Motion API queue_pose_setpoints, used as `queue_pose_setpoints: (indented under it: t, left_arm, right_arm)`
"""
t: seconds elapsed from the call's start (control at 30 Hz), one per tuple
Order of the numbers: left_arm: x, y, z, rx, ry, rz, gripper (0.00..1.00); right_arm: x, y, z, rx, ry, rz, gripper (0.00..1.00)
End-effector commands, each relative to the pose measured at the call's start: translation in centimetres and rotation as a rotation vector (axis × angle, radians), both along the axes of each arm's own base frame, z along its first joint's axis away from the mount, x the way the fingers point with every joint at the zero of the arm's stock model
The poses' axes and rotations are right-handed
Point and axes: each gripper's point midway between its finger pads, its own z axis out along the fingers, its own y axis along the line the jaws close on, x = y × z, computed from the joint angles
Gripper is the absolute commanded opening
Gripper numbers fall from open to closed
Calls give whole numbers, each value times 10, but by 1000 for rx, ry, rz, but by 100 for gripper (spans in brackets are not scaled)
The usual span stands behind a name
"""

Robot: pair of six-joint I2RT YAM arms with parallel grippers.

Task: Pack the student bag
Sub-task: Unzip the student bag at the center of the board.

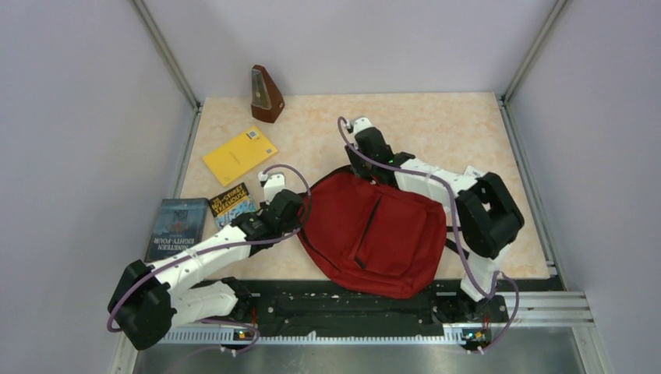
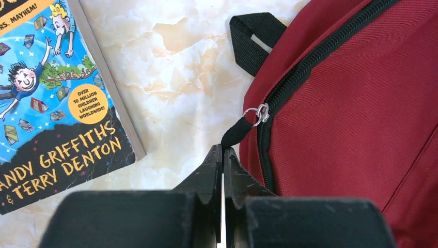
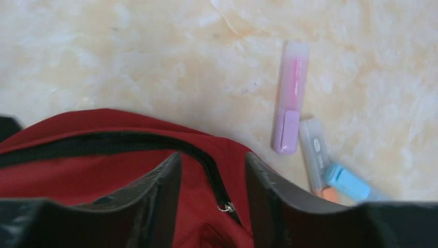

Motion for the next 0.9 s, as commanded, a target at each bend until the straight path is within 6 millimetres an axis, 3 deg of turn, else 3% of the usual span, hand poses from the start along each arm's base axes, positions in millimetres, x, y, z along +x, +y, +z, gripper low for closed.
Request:
queue_pose_setpoints:
  t: [0.0, 0.1, 0.23, 0.43, 0.7, 0.87]
  left_arm:
    - [5, -4, 9, -37, -45, -12, 0]
    - [4, -5, 8, -38, -45, -16, 0]
    - [4, -6, 6, -42, -42, -20, 0]
    - [4, -8, 5, -56, -43, -24, 0]
    - [3, -12, 4, -70, -41, -44, 0]
    - [2, -13, 5, -79, -45, -54, 0]
  right_arm:
    - [-12, 27, 86, 178, -132, 208, 62]
    - [-29, 43, 97, 248, -112, 317, 73]
    - [-42, 62, 96, 358, -28, 353, 75]
    - [-48, 84, 73, 547, 179, 113, 75]
    - [-76, 137, 58, 583, 237, 93, 79]
    - [-80, 151, 38, 571, 290, 75, 79]
